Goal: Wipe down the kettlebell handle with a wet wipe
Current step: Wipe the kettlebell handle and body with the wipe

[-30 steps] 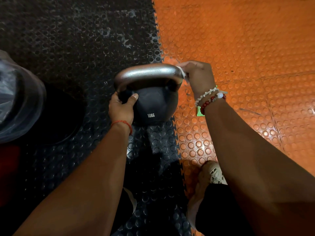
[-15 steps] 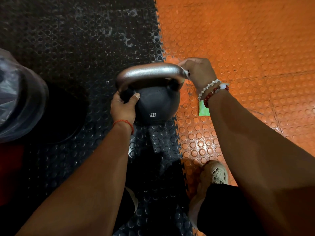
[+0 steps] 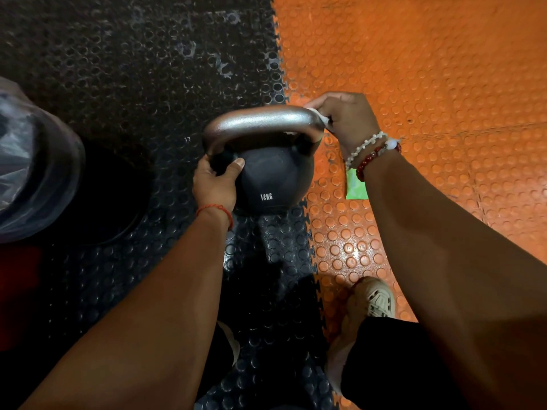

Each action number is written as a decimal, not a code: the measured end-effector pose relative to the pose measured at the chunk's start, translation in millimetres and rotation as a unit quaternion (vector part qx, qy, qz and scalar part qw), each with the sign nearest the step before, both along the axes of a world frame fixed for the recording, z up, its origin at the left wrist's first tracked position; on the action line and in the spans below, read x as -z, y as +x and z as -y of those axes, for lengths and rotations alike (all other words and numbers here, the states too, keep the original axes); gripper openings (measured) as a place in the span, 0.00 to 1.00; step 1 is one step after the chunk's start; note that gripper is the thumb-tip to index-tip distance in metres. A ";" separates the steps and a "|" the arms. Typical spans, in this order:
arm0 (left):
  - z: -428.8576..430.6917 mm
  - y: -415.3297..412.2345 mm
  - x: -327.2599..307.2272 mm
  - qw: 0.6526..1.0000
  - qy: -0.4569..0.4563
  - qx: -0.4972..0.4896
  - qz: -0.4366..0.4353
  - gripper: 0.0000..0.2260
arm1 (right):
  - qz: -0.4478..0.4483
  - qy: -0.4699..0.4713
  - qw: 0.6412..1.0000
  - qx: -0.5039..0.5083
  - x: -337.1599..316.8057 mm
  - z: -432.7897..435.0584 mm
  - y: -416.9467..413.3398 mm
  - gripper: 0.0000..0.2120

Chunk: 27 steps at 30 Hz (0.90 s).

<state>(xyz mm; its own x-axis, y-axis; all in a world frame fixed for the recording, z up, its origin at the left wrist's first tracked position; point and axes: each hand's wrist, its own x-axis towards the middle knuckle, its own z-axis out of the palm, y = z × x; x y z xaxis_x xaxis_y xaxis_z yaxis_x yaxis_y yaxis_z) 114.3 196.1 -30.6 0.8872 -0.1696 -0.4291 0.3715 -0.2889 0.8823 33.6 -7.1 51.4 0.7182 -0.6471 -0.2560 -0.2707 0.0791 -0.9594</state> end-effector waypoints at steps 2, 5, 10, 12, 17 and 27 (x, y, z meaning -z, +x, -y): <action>0.1 0.1 0.9 1.000 0.007 0.001 0.002 0.20 | -0.026 0.002 0.999 0.019 3.8 1.0 1.6 0.12; 0.0 -0.1 2.1 1.000 0.012 0.001 0.001 0.19 | -0.029 -0.016 0.999 0.007 0.8 0.7 2.5 0.13; -0.4 0.2 1.1 1.000 0.007 0.002 -0.003 0.20 | 0.001 -0.019 1.000 0.007 -0.2 -0.2 -1.2 0.13; -0.6 -0.1 1.1 1.000 0.008 0.004 -0.003 0.22 | -0.029 -0.024 0.999 0.015 1.2 0.0 1.0 0.13; 0.2 -0.6 -0.2 1.000 0.006 -0.003 -0.007 0.22 | 0.004 -0.033 0.999 0.008 0.6 -2.6 -8.2 0.14; 1.0 -1.9 -3.6 1.000 0.010 -0.003 -0.008 0.20 | 0.031 -0.031 0.999 -0.001 -6.6 -5.9 -12.6 0.15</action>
